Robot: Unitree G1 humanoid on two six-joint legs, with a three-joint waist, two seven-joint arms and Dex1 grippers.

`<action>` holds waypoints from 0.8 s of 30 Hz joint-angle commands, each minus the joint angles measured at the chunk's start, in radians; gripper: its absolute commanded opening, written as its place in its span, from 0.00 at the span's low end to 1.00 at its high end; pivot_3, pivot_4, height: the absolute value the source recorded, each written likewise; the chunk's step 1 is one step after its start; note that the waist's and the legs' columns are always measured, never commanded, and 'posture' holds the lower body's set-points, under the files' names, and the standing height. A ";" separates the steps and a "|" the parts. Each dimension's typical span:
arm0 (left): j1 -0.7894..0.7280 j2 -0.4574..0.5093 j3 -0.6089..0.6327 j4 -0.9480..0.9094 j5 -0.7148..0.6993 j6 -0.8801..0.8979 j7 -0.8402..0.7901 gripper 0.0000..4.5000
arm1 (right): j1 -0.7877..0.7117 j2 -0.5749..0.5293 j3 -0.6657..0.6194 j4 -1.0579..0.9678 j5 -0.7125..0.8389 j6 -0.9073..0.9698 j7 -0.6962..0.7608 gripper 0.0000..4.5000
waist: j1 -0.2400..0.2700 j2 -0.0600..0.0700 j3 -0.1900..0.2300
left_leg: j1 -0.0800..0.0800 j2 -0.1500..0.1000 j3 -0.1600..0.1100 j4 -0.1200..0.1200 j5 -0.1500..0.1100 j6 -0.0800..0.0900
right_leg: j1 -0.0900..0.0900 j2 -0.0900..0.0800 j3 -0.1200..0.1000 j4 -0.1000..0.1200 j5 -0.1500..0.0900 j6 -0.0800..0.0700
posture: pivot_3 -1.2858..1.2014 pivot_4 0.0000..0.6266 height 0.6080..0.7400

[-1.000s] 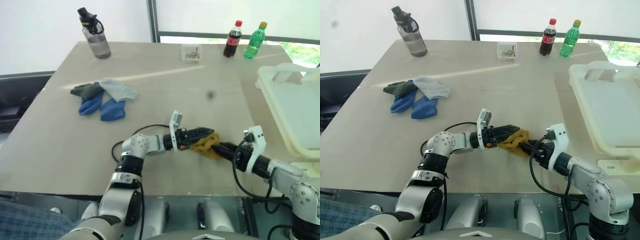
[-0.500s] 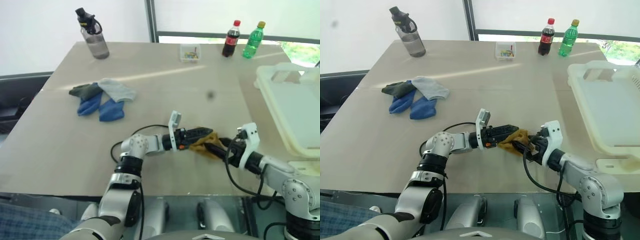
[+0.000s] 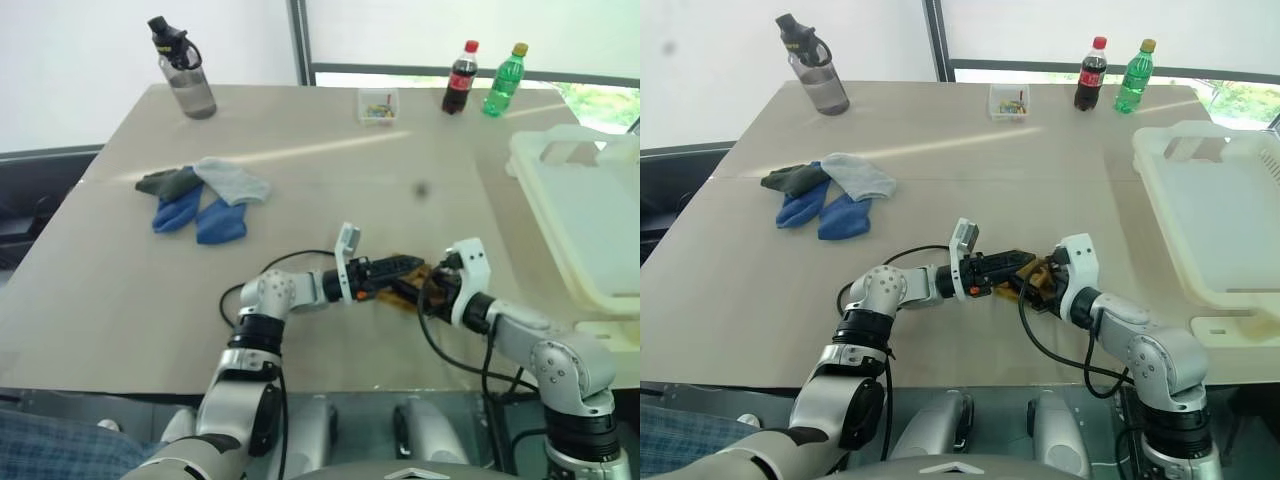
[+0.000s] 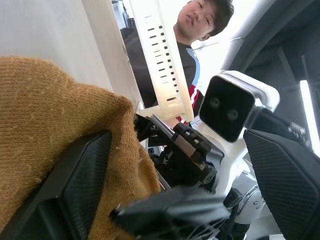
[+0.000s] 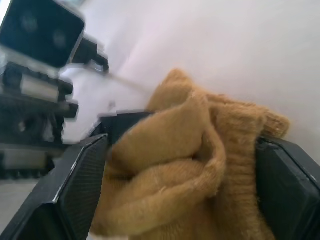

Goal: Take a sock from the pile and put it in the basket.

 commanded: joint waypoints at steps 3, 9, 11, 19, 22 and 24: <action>0.023 -0.002 -0.008 0.004 0.023 0.003 0.018 1.00 | 0.038 -0.015 0.040 0.069 -0.032 -0.010 0.016 0.98 | 0.000 -0.001 -0.001 | 0.000 0.000 0.000 0.000 0.000 0.000 | 0.000 0.000 0.000 0.000 0.000 0.000 | 0.52 0.24 1.00; 0.026 -0.002 -0.007 0.001 0.027 0.004 0.015 1.00 | 0.053 -0.035 0.059 0.079 -0.056 -0.021 0.028 0.98 | 0.001 -0.003 -0.003 | 0.000 0.001 0.000 0.000 0.000 0.000 | 0.000 0.000 0.000 -0.001 0.000 0.000 | 0.52 0.24 1.00; 0.026 -0.001 -0.007 0.000 0.027 0.004 0.015 1.00 | 0.058 -0.042 0.067 0.081 -0.061 -0.025 0.035 0.98 | 0.001 -0.003 -0.003 | 0.000 0.001 0.000 0.000 0.000 0.000 | 0.001 0.000 0.000 -0.001 0.000 0.001 | 0.52 0.24 1.00; 0.024 0.009 -0.002 -0.004 0.026 -0.005 0.005 1.00 | 0.049 -0.052 0.081 0.105 -0.088 -0.033 0.038 0.73 | 0.000 -0.004 -0.004 | 0.000 0.001 0.000 -0.001 0.000 0.000 | 0.001 0.000 0.000 -0.002 0.000 0.001 | 0.52 0.24 1.00; 0.027 0.010 -0.001 -0.009 0.027 -0.006 0.003 1.00 | 0.043 -0.054 0.088 0.110 -0.097 -0.033 0.034 0.73 | 0.000 -0.003 -0.004 | 0.000 0.001 0.000 -0.001 0.000 0.000 | 0.001 0.000 0.000 -0.002 0.000 0.001 | 0.52 0.24 1.00; 0.034 0.013 -0.001 -0.023 0.025 -0.003 0.001 1.00 | 0.038 -0.058 0.094 0.112 -0.101 -0.035 0.036 0.73 | 0.000 -0.003 -0.005 | 0.000 0.001 0.000 -0.001 0.000 0.000 | 0.001 0.000 0.000 -0.002 0.000 0.001 | 0.52 0.24 1.00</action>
